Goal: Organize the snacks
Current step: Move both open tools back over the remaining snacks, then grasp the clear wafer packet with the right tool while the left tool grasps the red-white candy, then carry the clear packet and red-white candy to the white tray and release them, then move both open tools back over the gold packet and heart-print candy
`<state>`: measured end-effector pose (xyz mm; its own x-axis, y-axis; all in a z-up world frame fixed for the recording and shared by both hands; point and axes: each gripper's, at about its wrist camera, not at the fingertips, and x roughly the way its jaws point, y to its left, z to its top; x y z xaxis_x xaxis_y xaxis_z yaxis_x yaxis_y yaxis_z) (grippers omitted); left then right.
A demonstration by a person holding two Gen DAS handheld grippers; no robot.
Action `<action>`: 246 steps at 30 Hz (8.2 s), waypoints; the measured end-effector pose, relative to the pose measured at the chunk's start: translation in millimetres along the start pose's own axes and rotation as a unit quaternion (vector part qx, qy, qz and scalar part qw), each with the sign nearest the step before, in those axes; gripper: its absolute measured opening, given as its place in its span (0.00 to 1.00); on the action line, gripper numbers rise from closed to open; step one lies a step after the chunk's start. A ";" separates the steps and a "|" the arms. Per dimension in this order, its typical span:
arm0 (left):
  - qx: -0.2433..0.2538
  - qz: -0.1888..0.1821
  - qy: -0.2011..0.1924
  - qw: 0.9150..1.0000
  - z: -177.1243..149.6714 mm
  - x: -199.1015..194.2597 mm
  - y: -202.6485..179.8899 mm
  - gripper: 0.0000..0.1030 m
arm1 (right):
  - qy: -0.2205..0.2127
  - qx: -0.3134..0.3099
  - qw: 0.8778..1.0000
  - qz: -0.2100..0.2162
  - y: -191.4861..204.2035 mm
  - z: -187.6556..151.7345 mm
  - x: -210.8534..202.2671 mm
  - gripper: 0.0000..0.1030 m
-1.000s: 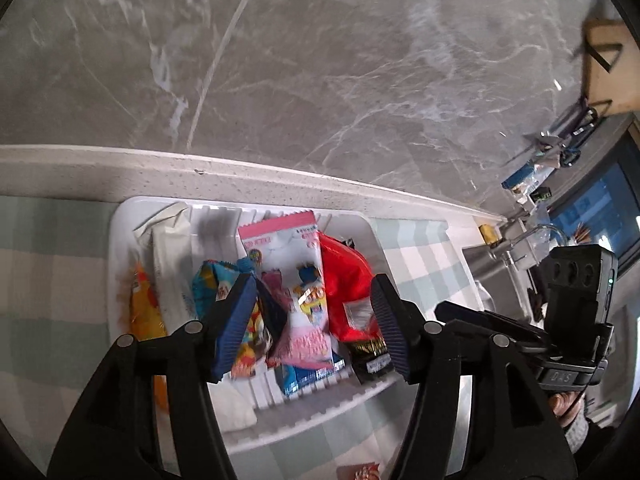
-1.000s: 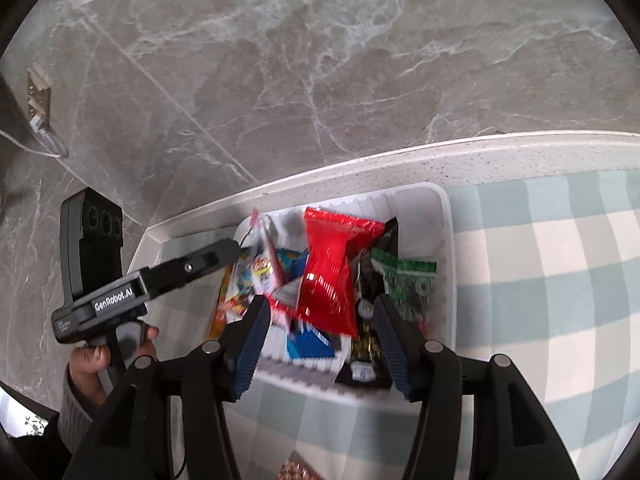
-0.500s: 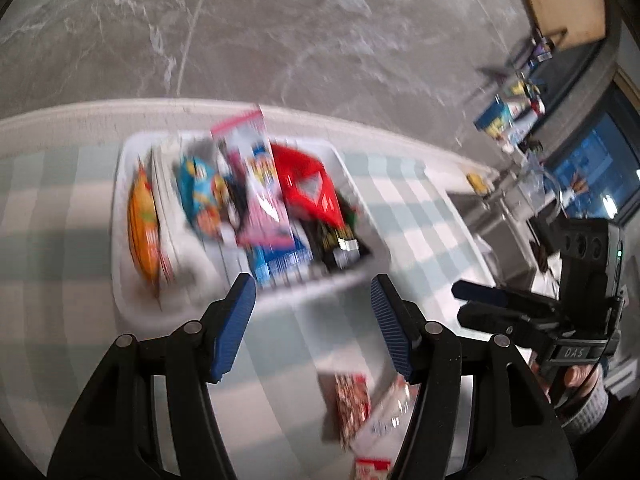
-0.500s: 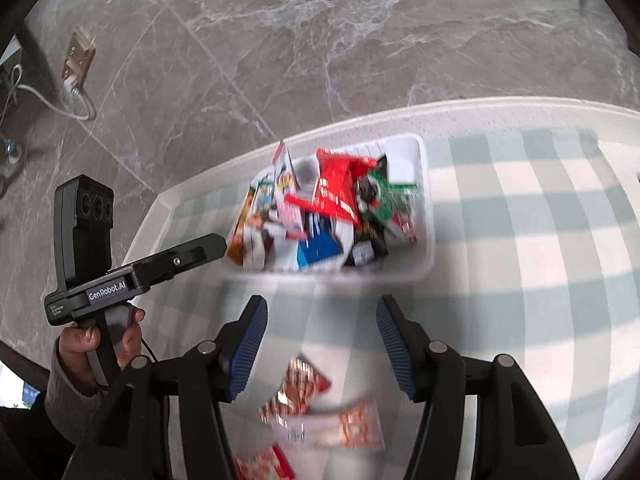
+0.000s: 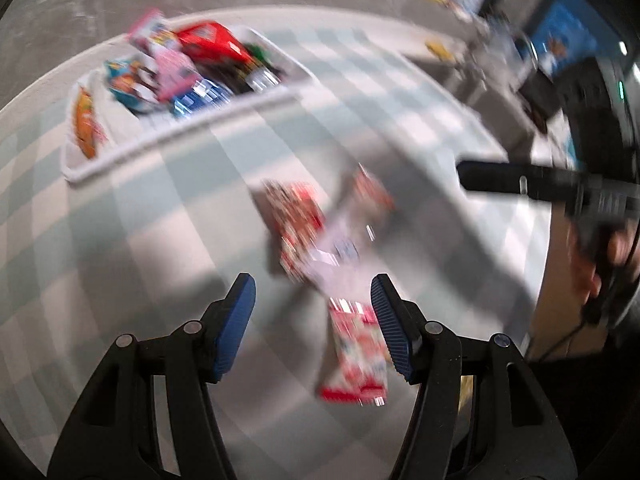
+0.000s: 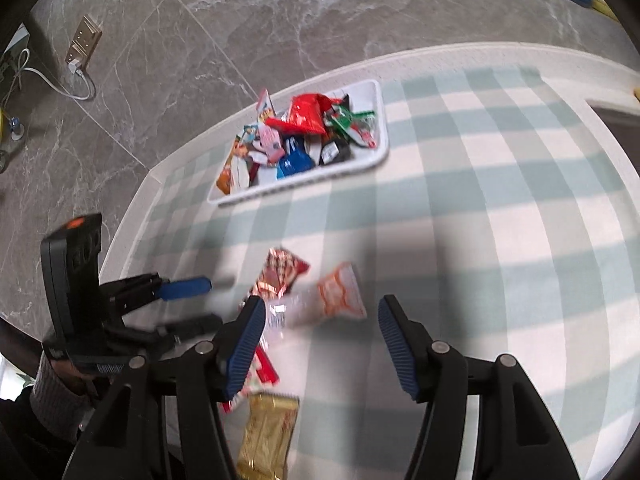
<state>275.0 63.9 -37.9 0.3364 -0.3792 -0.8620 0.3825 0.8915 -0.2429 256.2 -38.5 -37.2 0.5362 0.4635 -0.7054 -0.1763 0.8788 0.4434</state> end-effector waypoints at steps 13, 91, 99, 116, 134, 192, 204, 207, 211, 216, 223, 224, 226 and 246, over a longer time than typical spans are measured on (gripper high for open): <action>0.048 0.081 0.041 0.995 -42.9 26.0 -27.8 0.57 | -0.002 0.011 1.000 -0.004 0.8 -35.0 -12.5 0.60; -0.068 0.151 0.017 0.986 -54.9 0.7 31.7 0.63 | 0.155 -0.343 0.925 -0.058 45.7 -2.6 94.1 0.28; -0.077 0.144 0.005 0.986 -55.6 -6.6 40.7 0.40 | 0.152 -0.317 0.935 -0.054 41.3 -4.8 88.5 0.26; -0.091 0.125 -0.012 0.988 -62.6 -19.6 46.5 0.38 | 0.149 -0.227 0.963 -0.010 27.0 -5.9 74.7 0.26; -0.103 0.107 -0.037 0.988 -52.5 -38.4 50.8 0.38 | 0.127 -0.124 0.983 0.051 13.0 4.5 55.6 0.26; -0.227 0.042 -0.130 0.964 167.8 -25.8 202.6 0.38 | 0.041 -0.023 0.997 0.062 -43.2 205.3 114.8 0.26; -0.256 0.048 -0.132 0.956 185.4 -2.0 226.7 0.39 | 0.056 -0.036 0.996 0.051 -49.7 229.7 146.9 0.27; -0.258 0.050 -0.131 0.956 184.4 1.6 226.6 0.38 | 0.059 -0.042 0.997 0.036 -49.9 230.7 151.1 0.30; -0.264 0.054 -0.135 0.953 185.9 6.4 226.6 0.39 | 0.053 -0.048 0.997 0.024 -47.2 231.2 151.9 0.38; -0.270 0.058 -0.143 0.950 181.5 2.9 226.6 0.44 | 0.038 -0.053 0.998 0.017 -47.8 232.3 142.6 0.46; -0.270 0.061 -0.162 0.947 170.4 -18.1 221.5 0.44 | 0.014 -0.047 0.999 0.017 -45.8 228.2 120.5 0.48; -0.269 0.062 -0.163 0.947 168.5 -21.0 219.8 0.44 | 0.011 -0.047 0.999 0.018 -44.8 226.7 116.6 0.48; -0.267 0.065 -0.166 0.947 164.1 -27.1 214.3 0.44 | 0.005 -0.050 0.999 0.017 -41.4 222.6 107.7 0.48; -0.208 0.074 -0.116 0.969 70.9 -34.8 109.9 0.48 | 0.022 -0.134 0.991 0.004 12.8 91.7 31.2 0.51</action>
<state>366.3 157.5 -3.1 0.5632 -0.2415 -0.7902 -0.0479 0.9452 -0.3230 346.3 -23.2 -2.8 0.4987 0.4692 -0.7288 -0.3959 0.8713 0.2900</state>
